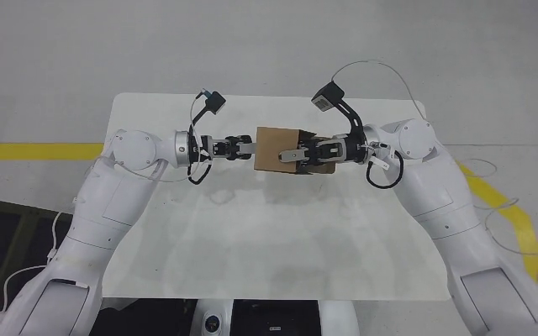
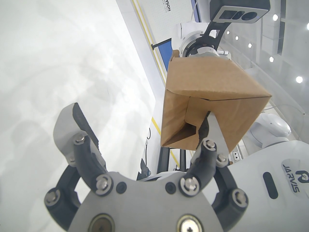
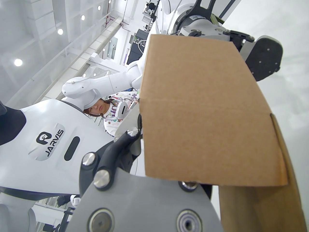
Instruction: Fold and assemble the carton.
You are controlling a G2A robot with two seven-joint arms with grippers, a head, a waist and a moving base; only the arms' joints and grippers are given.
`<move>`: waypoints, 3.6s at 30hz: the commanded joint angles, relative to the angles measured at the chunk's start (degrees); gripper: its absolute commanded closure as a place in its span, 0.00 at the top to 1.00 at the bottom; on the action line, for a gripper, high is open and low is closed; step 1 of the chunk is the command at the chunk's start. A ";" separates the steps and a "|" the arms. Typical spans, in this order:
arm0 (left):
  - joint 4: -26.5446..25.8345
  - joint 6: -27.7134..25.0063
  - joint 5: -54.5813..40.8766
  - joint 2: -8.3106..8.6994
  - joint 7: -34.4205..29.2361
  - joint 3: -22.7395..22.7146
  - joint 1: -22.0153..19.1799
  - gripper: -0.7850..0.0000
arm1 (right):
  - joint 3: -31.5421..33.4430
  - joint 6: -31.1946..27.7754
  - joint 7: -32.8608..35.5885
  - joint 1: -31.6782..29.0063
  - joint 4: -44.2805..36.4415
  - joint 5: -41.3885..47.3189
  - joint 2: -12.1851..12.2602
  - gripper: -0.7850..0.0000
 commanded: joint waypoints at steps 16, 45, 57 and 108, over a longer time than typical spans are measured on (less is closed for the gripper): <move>0.46 -0.17 -0.60 -0.10 -0.18 0.23 -0.17 1.00 | -0.32 0.20 0.43 0.31 0.77 -0.19 -0.44 0.00; 2.41 -0.80 -3.70 -0.68 -1.23 1.52 -0.54 1.00 | 0.10 0.24 2.51 -0.59 2.65 6.42 -1.29 0.00; 3.35 -1.91 -7.68 -0.97 -2.21 1.24 -0.54 1.00 | -0.54 1.19 3.46 -0.65 2.78 8.90 -1.85 0.00; -12.31 -21.78 27.59 4.52 5.07 -12.31 12.37 1.00 | -6.74 4.11 1.41 2.53 20.73 -7.78 -3.52 0.00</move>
